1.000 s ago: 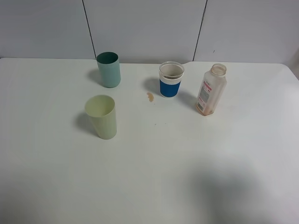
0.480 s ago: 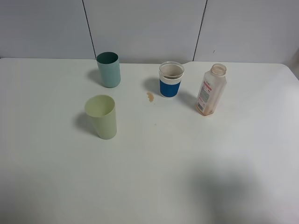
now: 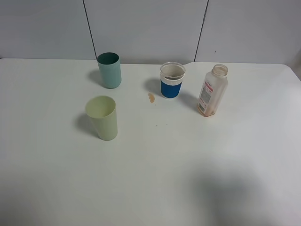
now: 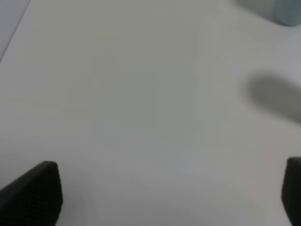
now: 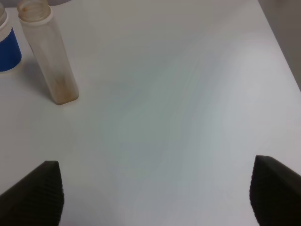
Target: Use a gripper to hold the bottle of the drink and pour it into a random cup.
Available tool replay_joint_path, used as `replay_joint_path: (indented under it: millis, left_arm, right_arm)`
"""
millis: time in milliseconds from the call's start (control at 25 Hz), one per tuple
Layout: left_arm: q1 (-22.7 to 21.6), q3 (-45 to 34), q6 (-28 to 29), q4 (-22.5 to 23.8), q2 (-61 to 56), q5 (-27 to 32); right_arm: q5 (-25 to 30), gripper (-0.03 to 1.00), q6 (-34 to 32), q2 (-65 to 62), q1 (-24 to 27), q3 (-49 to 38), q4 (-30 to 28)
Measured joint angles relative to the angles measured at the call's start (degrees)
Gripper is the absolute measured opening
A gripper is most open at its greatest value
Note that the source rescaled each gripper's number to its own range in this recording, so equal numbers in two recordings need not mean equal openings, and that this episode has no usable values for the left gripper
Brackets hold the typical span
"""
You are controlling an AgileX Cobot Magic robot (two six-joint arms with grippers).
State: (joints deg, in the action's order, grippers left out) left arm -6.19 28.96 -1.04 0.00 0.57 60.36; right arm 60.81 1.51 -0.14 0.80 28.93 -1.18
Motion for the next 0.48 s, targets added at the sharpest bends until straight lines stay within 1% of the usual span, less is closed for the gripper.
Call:
replay_joint_path:
  millis: [480]
  left_arm:
    - [0.0, 0.0, 0.0, 0.0, 0.0, 0.0]
  right_arm:
    - [0.0, 0.77, 0.0, 0.0, 0.0, 0.0, 0.0]
